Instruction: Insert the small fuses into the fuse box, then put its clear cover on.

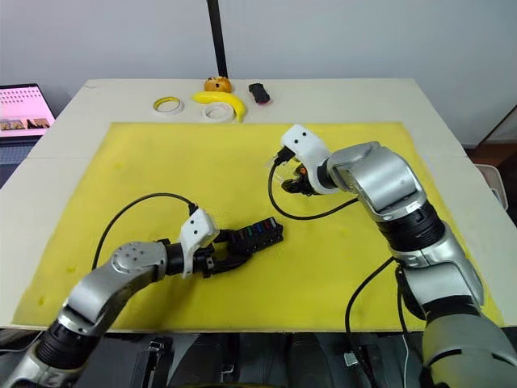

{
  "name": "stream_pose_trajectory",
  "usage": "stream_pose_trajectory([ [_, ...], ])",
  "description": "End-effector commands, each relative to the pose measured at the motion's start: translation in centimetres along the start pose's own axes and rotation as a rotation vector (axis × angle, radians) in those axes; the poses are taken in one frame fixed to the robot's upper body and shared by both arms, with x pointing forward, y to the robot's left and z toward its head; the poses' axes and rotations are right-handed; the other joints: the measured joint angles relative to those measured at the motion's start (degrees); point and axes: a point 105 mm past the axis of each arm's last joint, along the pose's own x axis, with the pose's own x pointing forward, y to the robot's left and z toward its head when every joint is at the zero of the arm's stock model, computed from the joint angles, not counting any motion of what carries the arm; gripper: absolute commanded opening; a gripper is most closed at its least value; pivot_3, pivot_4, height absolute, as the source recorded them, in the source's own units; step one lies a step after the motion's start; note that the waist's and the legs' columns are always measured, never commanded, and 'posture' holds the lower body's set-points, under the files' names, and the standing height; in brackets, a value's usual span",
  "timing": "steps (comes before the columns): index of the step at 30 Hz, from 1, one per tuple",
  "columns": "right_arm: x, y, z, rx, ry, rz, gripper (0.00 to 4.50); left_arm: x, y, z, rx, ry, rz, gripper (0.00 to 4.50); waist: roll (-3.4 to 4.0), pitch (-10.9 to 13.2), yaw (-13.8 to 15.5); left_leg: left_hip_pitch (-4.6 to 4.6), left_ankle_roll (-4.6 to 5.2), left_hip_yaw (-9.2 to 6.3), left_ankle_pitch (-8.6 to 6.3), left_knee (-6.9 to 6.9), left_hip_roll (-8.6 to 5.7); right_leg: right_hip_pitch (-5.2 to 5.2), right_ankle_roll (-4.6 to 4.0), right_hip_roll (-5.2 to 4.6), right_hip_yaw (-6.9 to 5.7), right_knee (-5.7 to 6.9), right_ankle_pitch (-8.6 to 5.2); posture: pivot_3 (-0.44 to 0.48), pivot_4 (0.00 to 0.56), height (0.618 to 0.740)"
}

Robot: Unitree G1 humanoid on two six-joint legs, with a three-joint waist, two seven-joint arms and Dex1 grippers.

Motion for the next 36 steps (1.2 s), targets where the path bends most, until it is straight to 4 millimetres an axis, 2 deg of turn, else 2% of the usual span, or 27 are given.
stream_pose_trajectory([
  [1, -2.0, 2.1, 1.4, -0.164, -0.084, 0.145, 1.69, -1.6, 0.2, 0.2, 0.085, 0.030, -0.142, 2.54, 0.00, 0.0, -0.1, -0.04, 0.00, 0.00, 0.00, 0.00, 0.00, -0.03, 0.00, 0.01, -0.01, 0.00, 0.00, 0.000, 0.150, 0.740],
  [5, -3.1, 4.4, 0.4, -0.262, -0.033, 0.306, 1.69, -2.7, 2.2, -0.4, 0.191, 0.103, -0.180, 2.54, 0.02, 0.0, -0.4, 0.00, 0.00, 0.02, 0.00, -0.01, 0.10, -0.04, 0.00, 0.11, -0.01, 0.00, 0.00, 0.000, 0.150, 0.740],
  [9, -3.7, 6.6, 0.9, -0.282, -0.037, 0.427, 1.69, -2.7, 3.8, -0.7, 0.250, 0.110, -0.180, 2.54, 0.02, 0.0, -0.3, 0.02, 0.00, 0.01, 0.00, 0.00, 0.15, -0.03, 0.00, 0.16, 0.00, 0.02, 0.00, 0.000, 0.150, 0.740],
  [13, -3.0, 8.5, 2.1, -0.252, -0.037, 0.487, 1.69, -2.4, 4.2, -1.4, 0.279, 0.101, -0.192, 2.54, 0.02, 0.0, -0.2, 0.01, 0.00, 0.02, 0.00, 0.02, 0.15, -0.05, 0.00, 0.14, 0.02, 0.06, 0.00, 0.000, 0.150, 0.740],
  [16, -1.7, 9.9, 2.1, -0.276, -0.005, 0.503, 1.69, -2.3, 3.9, -2.5, 0.275, 0.118, -0.222, 2.54, 0.01, 0.0, -0.1, 0.01, 0.00, 0.00, 0.00, 0.03, 0.15, -0.04, 0.00, 0.13, 0.01, 0.07, 0.00, 0.000, 0.150, 0.740],
  [20, -0.3, 10.5, 2.0, -0.283, 0.036, 0.485, 1.69, -2.2, 4.1, -3.1, 0.263, 0.125, -0.221, 2.54, 0.00, 0.0, -0.1, 0.00, 0.00, 0.00, 0.00, 0.03, 0.11, -0.03, 0.00, 0.06, 0.01, 0.06, 0.00, 0.000, 0.150, 0.740],
  [36, 1.4, 12.1, 1.5, -0.379, 0.068, 0.494, 1.69, -2.1, 4.5, -3.0, 0.245, 0.127, -0.205, 2.54, 0.02, 0.0, -0.2, 0.07, 0.00, 0.00, 0.00, 0.03, 0.11, 0.00, 0.00, 0.10, 0.00, 0.11, 0.00, 0.000, 0.150, 0.740],
])
